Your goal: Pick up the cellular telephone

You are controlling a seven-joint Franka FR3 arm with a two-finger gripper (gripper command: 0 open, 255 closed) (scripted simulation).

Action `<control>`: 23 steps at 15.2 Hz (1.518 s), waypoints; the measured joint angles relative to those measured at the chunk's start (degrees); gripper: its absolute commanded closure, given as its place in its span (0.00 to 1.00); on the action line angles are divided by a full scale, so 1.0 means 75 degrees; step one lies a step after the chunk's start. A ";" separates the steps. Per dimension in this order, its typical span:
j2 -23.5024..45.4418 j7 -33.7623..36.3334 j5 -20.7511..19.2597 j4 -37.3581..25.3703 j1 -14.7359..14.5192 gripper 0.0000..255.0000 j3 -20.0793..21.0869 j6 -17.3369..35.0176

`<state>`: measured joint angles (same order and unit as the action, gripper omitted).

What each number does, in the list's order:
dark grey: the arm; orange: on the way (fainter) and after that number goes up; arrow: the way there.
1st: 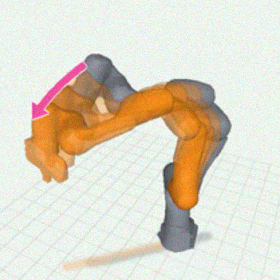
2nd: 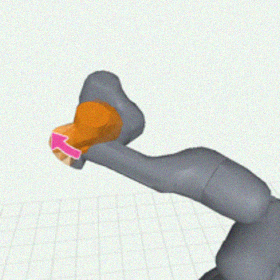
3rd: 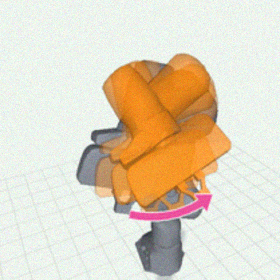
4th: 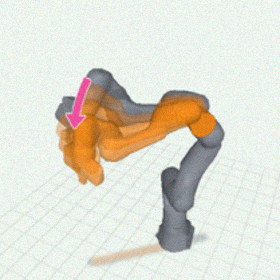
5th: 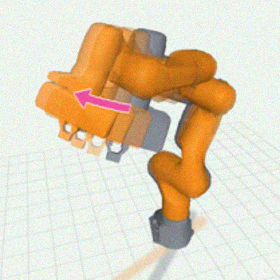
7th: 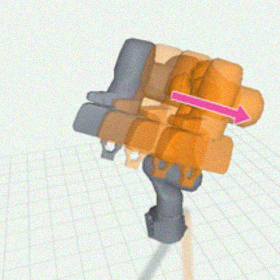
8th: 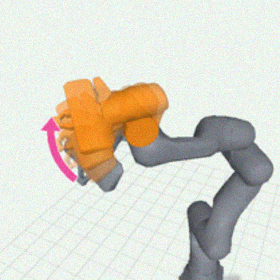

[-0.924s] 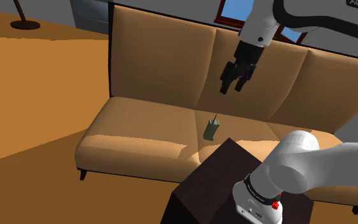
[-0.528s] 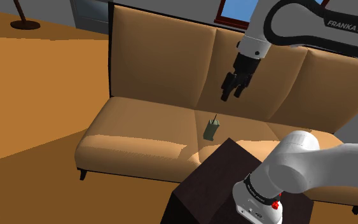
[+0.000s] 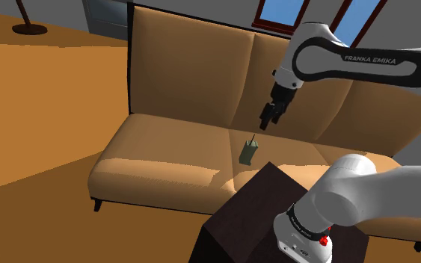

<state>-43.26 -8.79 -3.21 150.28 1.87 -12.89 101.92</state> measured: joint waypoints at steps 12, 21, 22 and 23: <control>0.2582 -0.2332 -0.0990 0.0405 0.0220 0.00 -0.1771 0.3012; 0.5685 -0.4801 0.0166 -0.0401 -0.0089 0.00 -0.2852 0.5199; 0.6063 -0.5181 0.0455 -0.0551 -0.0066 0.00 -0.2880 0.5382; 0.6383 -0.5504 0.0717 -0.0669 -0.0027 0.00 -0.2864 0.5541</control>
<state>4.61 -50.08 2.17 145.26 1.67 -34.37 143.48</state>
